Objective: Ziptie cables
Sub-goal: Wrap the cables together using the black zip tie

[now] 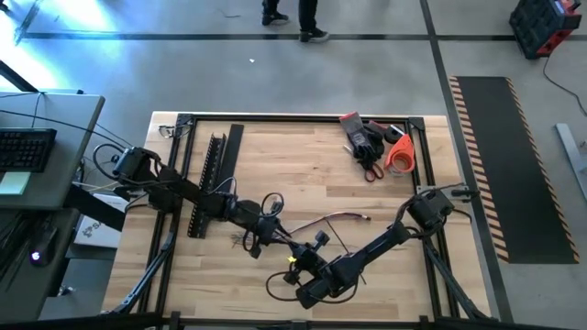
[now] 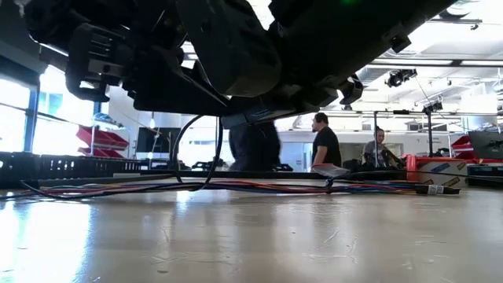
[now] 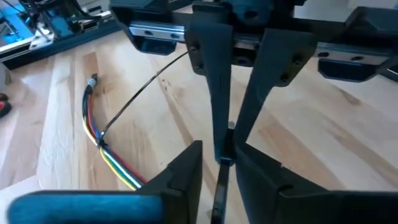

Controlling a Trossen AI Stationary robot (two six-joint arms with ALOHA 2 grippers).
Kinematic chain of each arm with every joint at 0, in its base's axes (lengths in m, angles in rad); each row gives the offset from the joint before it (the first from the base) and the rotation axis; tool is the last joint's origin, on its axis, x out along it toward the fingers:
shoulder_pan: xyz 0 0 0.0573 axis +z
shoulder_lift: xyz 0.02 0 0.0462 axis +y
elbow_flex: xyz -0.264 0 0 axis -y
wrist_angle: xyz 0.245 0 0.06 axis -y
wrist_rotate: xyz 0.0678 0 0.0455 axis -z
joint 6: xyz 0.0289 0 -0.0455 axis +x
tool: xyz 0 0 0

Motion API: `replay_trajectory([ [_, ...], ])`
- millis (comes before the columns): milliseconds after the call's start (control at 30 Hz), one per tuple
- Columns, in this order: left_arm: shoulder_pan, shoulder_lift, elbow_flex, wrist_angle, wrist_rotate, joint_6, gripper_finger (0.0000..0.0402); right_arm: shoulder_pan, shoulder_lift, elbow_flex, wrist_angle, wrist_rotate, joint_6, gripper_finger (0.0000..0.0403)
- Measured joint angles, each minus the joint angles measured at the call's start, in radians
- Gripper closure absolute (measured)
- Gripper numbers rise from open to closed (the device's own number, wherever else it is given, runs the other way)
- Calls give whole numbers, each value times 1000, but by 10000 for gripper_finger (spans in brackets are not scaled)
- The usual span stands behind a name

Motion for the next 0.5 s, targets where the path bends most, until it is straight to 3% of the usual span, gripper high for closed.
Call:
replay_trajectory([
  [300,2,35,0,4,6,10,391,0,2,-2,-6,-17,0,403],
  [500,2,34,1,-8,-7,39,398,12,2,-2,-32,-36,51,403],
])
